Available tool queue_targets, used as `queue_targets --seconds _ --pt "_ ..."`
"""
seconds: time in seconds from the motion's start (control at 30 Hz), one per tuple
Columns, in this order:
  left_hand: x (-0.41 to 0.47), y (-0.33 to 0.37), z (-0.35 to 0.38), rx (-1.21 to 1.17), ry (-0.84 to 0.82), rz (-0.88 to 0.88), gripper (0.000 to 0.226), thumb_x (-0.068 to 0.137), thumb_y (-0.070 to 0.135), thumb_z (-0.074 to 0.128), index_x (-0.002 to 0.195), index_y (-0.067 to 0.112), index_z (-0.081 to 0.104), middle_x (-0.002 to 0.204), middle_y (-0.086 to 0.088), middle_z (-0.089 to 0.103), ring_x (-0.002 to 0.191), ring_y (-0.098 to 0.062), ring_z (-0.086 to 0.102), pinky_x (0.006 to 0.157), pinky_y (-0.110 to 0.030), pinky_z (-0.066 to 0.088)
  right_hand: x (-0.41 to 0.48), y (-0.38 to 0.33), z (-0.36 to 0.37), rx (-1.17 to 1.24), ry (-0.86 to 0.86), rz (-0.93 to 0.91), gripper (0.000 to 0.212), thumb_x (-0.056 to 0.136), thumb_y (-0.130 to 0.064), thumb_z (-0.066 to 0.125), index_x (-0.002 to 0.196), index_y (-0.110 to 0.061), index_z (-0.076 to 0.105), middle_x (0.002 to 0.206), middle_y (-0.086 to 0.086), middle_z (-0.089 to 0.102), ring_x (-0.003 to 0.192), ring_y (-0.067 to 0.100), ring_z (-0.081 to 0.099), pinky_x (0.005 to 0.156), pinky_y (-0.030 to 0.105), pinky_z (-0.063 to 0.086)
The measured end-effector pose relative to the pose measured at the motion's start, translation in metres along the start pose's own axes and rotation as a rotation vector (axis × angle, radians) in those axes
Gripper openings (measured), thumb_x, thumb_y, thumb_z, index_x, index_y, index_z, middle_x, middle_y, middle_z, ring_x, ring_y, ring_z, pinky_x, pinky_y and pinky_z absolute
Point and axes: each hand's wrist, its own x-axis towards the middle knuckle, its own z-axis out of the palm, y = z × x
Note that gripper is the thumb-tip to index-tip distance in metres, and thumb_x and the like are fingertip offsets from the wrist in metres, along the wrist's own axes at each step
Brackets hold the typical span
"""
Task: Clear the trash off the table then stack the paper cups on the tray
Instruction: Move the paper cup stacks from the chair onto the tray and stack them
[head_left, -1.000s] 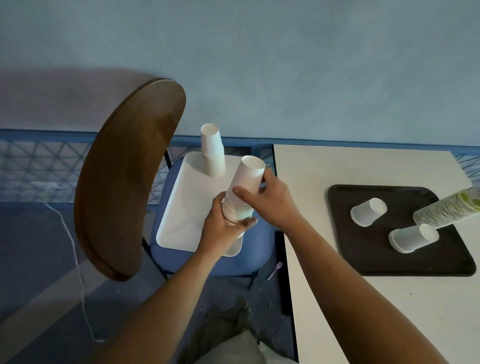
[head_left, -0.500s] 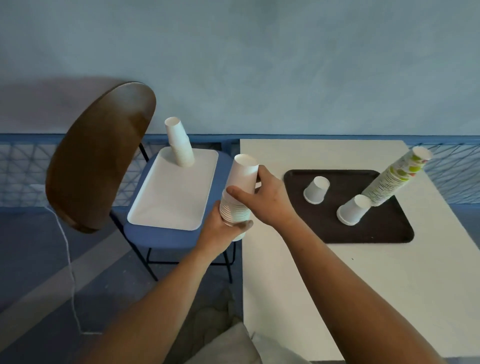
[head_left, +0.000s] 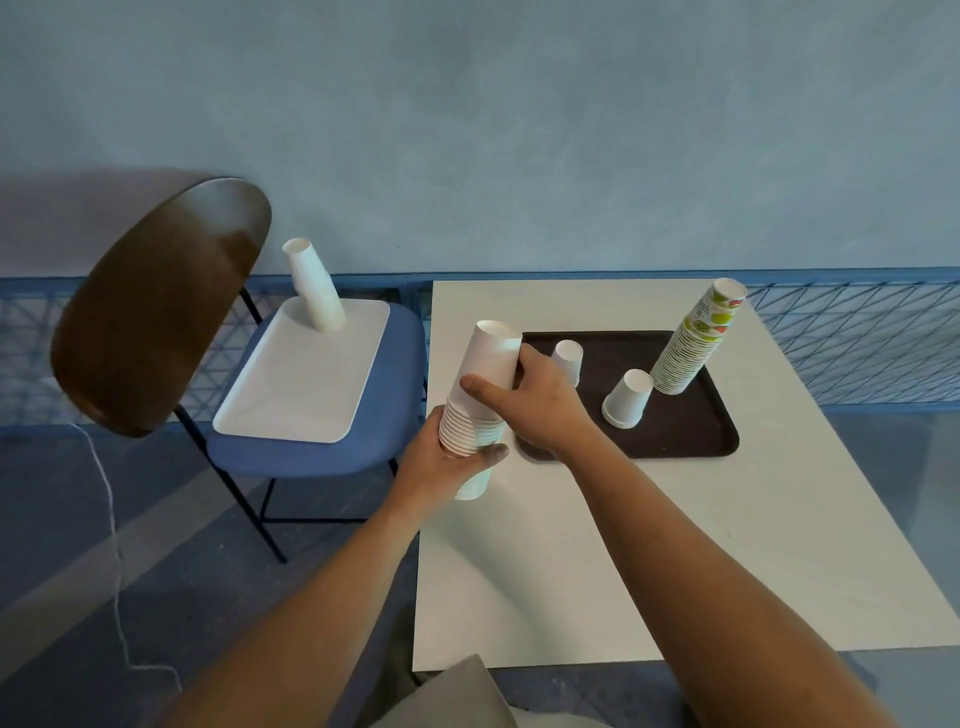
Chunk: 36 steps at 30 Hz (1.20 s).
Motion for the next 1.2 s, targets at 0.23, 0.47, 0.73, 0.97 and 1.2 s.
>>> queue_targets --seconds 0.23,0.47,0.73,0.97,1.2 --pt "0.023 0.006 0.005 -0.058 -0.053 0.021 0.075 0.06 0.057 0.094 0.124 0.042 0.057 0.112 0.015 0.074 0.103 -0.008 0.072 0.09 -0.041 0.059 0.016 0.005 -0.012 -0.011 0.028 -0.014 0.056 0.078 -0.059 0.076 0.117 -0.022 0.06 0.105 -0.006 0.068 0.095 0.011 0.066 0.084 0.037 0.059" --pt "0.038 0.017 0.009 -0.098 -0.114 0.025 0.058 0.075 0.047 0.088 0.124 0.037 0.058 0.107 0.02 0.073 0.094 0.002 0.07 0.08 -0.026 0.052 0.032 0.009 -0.02 -0.038 0.041 0.006 0.06 0.081 -0.055 0.077 0.125 -0.019 0.057 0.108 -0.006 0.065 0.099 0.015 0.065 0.084 0.034 0.057" --pt "0.048 0.023 0.016 -0.043 -0.128 0.019 0.068 0.063 0.06 0.086 0.122 0.042 0.057 0.11 0.016 0.073 0.099 -0.003 0.07 0.081 -0.029 0.056 0.038 0.021 -0.033 -0.02 0.063 0.006 0.053 0.08 -0.054 0.078 0.117 -0.02 0.06 0.097 -0.016 0.059 0.094 0.01 0.065 0.079 0.03 0.057" --pt "0.057 0.029 0.047 0.01 -0.111 0.028 0.065 0.069 0.055 0.088 0.124 0.044 0.055 0.111 0.017 0.072 0.101 -0.005 0.07 0.086 -0.033 0.057 0.052 0.048 -0.065 0.062 -0.037 0.019 0.054 0.077 -0.048 0.08 0.12 -0.023 0.059 0.109 -0.007 0.068 0.099 0.009 0.066 0.076 0.025 0.054" --pt "0.054 0.054 0.116 -0.014 -0.039 0.003 0.075 0.063 0.065 0.083 0.127 0.042 0.052 0.115 0.013 0.07 0.106 -0.011 0.068 0.083 -0.029 0.053 0.064 0.08 -0.126 0.019 -0.102 -0.055 0.057 0.079 -0.051 0.079 0.124 -0.023 0.06 0.113 -0.01 0.068 0.101 0.008 0.064 0.081 0.028 0.054"
